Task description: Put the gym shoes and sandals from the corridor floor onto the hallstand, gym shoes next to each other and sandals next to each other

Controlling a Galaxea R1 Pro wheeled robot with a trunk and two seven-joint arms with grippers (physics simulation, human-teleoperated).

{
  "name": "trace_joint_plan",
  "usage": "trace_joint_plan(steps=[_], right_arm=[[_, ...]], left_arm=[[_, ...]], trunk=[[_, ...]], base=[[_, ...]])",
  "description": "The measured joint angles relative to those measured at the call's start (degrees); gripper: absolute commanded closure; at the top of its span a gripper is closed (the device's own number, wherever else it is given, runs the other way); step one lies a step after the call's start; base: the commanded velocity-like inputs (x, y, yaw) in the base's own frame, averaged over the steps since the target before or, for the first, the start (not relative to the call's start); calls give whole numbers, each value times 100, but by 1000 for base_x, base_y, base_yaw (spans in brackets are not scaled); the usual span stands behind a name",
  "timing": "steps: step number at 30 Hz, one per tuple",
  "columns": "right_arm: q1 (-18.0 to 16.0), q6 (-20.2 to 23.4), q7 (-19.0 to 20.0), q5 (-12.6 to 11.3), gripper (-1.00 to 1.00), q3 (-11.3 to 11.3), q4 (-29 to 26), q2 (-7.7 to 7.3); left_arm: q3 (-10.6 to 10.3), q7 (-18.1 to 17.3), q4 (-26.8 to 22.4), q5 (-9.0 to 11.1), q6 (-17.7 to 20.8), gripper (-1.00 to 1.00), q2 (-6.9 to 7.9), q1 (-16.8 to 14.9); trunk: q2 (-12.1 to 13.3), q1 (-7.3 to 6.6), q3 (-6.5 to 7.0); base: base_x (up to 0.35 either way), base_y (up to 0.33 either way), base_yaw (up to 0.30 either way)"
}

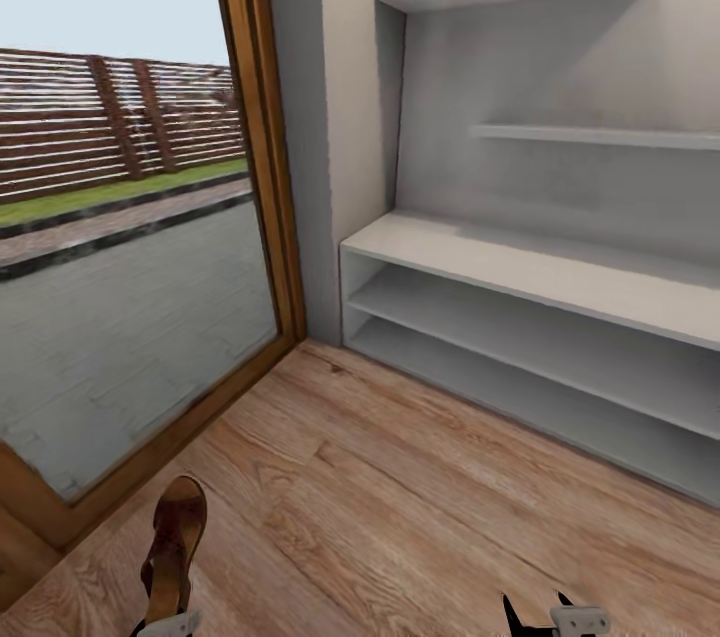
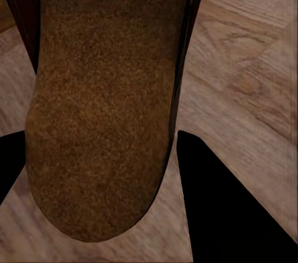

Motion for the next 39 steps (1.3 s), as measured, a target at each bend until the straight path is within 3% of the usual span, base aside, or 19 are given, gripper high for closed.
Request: trace_joint_plan(steps=[39], right_arm=[[0, 0, 0, 0, -100, 1, -4, 0]], left_arm=[[-1, 0, 0, -5, 0, 100, -6, 0]], trunk=[[0, 0, 0]], base=[[0, 0, -267]])
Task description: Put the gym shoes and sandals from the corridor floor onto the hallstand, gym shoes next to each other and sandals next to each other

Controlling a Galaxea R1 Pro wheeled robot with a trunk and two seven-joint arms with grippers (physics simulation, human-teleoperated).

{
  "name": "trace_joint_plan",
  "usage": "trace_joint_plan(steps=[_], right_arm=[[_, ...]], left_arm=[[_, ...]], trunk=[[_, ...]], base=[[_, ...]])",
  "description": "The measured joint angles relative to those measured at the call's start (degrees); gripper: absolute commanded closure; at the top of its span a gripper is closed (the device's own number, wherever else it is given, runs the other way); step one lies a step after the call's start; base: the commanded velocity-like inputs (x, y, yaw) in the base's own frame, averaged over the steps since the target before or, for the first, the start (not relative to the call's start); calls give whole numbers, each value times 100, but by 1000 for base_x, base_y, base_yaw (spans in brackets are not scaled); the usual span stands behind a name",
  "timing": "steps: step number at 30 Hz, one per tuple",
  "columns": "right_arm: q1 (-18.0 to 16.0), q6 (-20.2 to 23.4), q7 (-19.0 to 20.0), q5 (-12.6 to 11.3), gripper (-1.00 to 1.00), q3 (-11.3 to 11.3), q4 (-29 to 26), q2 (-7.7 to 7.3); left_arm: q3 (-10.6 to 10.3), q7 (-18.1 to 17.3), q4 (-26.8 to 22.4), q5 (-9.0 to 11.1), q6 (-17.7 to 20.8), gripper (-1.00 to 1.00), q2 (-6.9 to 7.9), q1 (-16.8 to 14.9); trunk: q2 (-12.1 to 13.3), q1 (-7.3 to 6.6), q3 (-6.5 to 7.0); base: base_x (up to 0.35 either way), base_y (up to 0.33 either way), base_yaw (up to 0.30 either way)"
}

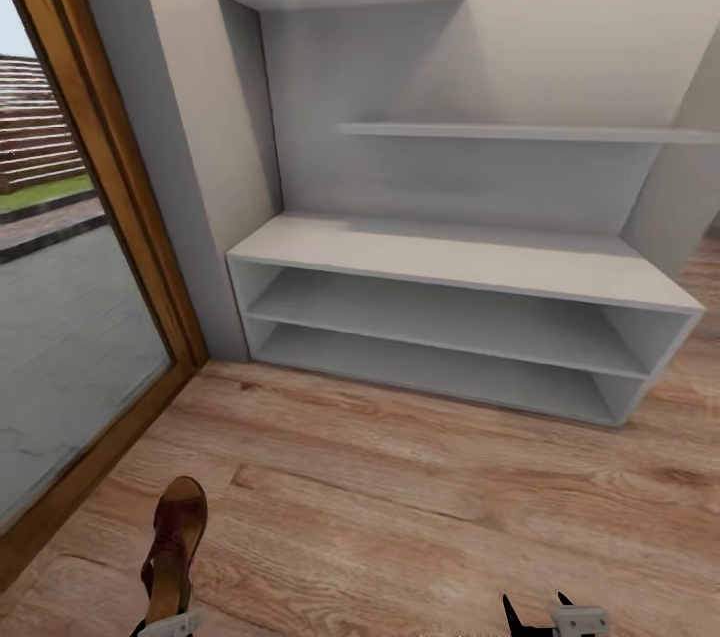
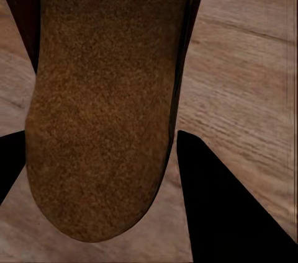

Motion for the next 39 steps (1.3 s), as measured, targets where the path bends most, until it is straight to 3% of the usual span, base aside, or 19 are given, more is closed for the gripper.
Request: trace_joint_plan(steps=[39], right_arm=[[0, 0, 0, 0, -100, 1, 5, 0]], left_arm=[[1, -16, 4, -4, 0, 100, -17, 0]], trunk=[[0, 0, 0]], base=[[0, 0, -267]])
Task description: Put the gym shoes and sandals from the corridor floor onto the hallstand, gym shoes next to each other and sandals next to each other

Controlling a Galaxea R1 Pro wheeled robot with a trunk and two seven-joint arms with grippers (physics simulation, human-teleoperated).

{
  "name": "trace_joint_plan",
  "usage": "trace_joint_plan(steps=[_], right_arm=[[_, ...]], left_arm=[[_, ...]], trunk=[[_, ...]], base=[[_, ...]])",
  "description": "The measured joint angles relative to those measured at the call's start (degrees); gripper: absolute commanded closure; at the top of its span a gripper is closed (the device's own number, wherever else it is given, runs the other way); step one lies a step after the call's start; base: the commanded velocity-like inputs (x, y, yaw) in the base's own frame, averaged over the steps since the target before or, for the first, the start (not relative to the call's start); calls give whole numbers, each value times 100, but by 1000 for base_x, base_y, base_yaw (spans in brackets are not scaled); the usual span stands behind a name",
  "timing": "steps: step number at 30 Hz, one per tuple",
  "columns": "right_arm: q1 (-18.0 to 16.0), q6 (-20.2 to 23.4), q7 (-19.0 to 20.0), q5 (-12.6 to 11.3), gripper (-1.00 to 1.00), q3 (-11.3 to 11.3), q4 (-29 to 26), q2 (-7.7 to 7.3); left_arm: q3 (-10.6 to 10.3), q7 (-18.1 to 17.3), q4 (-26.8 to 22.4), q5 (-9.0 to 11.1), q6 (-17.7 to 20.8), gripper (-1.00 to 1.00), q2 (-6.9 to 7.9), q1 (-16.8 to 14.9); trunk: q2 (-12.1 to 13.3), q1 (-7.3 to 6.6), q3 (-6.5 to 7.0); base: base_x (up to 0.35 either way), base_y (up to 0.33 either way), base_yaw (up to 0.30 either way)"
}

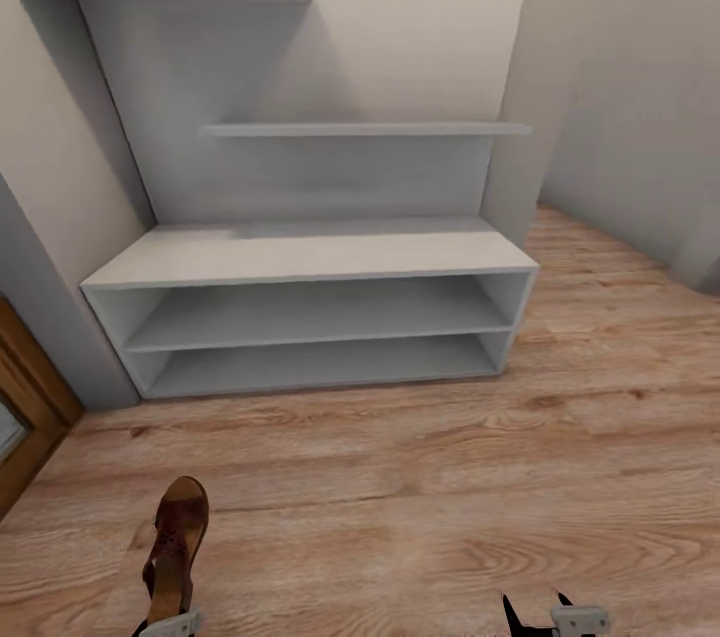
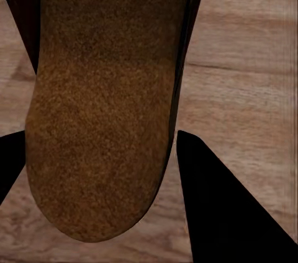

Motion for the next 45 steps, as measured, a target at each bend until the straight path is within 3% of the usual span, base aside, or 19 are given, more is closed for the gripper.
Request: trace_joint_plan(steps=[33, 45], right_arm=[[0, 0, 0, 0, -100, -1, 3, 0], [0, -1, -1, 0, -100, 0, 5, 0]], left_arm=[[0, 1, 1, -3, 0, 100, 4, 0], [4, -16, -3, -4, -1, 100, 5, 0]], trunk=[[0, 0, 0], [0, 2, 0]], base=[[-1, 1, -267], [-176, 173, -267]])
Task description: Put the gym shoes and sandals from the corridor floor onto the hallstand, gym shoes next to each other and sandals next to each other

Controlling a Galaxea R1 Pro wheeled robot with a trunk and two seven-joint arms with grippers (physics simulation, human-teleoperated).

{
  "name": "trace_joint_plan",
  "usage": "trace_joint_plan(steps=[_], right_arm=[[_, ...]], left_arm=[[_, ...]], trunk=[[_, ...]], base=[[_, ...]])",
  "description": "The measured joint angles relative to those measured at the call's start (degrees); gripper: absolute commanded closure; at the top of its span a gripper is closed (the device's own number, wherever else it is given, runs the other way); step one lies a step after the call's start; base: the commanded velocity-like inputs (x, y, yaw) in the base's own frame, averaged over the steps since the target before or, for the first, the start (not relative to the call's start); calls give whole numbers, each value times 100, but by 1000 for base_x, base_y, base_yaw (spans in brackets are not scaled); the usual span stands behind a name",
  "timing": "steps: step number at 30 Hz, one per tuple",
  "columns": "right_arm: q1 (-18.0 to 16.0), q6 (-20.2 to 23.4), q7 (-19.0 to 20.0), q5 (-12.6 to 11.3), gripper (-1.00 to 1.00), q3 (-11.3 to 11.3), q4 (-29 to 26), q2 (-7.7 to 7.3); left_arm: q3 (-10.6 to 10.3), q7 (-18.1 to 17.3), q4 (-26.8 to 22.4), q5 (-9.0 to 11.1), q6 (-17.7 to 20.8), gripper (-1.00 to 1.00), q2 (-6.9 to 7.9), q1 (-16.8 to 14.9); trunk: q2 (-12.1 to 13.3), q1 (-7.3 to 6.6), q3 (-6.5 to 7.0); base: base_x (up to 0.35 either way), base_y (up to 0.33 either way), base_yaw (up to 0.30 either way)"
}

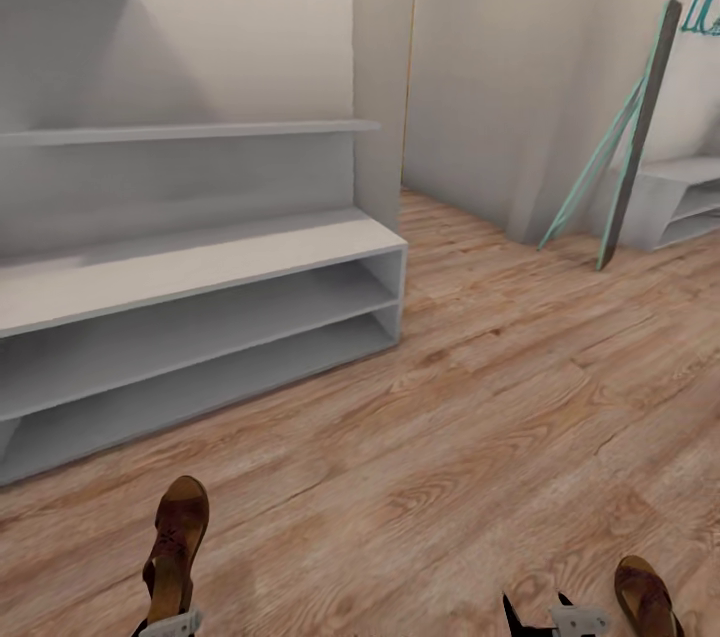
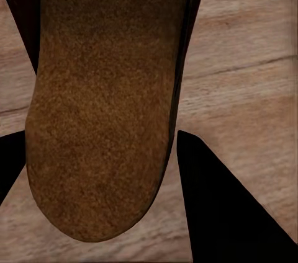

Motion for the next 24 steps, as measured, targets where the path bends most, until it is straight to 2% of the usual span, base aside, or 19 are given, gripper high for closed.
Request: trace_joint_plan(steps=[24], right_arm=[[0, 0, -8, -23, -100, -2, -10, 0]], left_arm=[[-4, 0, 4, 2, 1, 100, 0, 0]], trunk=[[0, -1, -64]], base=[[-9, 9, -257]])
